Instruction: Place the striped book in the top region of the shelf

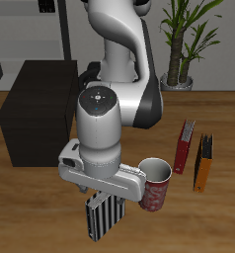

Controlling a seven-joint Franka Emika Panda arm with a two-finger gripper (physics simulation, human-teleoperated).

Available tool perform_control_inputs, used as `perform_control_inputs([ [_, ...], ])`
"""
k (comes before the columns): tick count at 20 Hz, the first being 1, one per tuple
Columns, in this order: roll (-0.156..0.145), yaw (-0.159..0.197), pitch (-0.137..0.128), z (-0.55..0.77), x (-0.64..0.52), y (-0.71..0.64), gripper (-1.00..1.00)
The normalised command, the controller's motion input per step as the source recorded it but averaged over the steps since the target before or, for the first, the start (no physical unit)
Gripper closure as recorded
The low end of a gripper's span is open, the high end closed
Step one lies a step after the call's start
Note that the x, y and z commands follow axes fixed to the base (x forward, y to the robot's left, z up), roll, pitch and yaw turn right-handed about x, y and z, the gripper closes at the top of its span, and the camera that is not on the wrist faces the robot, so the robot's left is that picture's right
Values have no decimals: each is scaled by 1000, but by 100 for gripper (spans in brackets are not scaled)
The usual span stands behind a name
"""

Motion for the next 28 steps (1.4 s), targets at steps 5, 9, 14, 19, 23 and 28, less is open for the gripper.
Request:
perform_control_inputs([
  [5, 9, -16, 59, -316, 45, -44, 100],
  [9, -1, -4, 22, -146, -14, -86, 100],
  [14, -29, 12, 0, 162, -97, -212, 100],
  [19, -36, 49, -33, 477, -232, -194, 100],
  [23, -13, 42, -58, 548, -339, -137, 100],
  [28, -26, 47, -47, 557, -368, -168, 100],
])
